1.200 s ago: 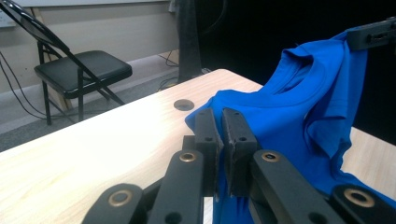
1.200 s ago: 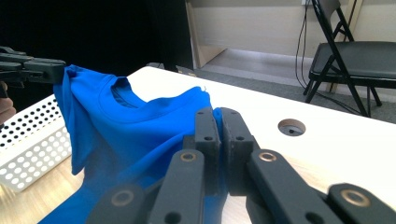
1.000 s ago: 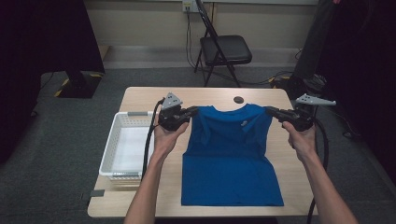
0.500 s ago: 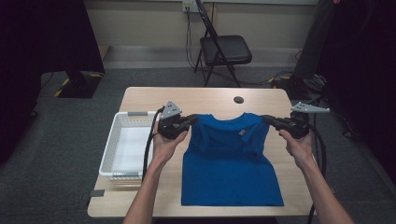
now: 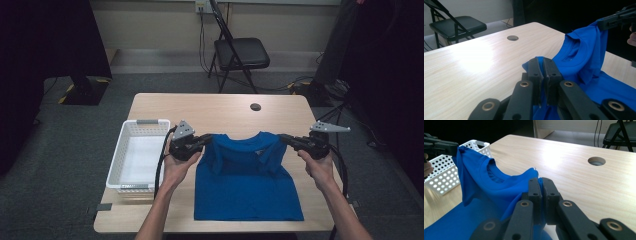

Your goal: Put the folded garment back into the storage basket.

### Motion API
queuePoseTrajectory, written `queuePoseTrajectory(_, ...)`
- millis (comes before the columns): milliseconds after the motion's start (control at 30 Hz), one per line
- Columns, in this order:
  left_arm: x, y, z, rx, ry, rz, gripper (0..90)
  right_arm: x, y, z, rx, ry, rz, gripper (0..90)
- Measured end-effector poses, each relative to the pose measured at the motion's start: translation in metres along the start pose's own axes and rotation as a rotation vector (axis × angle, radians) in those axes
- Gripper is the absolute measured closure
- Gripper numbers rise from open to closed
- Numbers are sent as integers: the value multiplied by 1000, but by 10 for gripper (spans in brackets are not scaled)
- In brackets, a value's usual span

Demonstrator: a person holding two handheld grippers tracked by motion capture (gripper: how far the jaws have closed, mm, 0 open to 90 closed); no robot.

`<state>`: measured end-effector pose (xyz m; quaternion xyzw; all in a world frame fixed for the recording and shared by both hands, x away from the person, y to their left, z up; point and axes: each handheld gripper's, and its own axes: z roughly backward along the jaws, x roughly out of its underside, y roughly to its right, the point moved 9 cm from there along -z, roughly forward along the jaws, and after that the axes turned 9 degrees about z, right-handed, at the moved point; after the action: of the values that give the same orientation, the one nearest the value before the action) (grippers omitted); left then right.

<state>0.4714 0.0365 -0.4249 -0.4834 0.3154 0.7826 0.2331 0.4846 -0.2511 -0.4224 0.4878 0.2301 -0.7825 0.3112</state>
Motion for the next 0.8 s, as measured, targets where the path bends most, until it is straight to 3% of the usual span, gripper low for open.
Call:
queuePoseTrajectory(400, 17, 16, 14, 11, -19, -38, 859, 15, -15, 12, -22, 3, 17, 866)
queuePoseTrajectory(800, 36, 22, 29, 17, -34, -50, 859, 28, -35, 22, -57, -9, 53, 865)
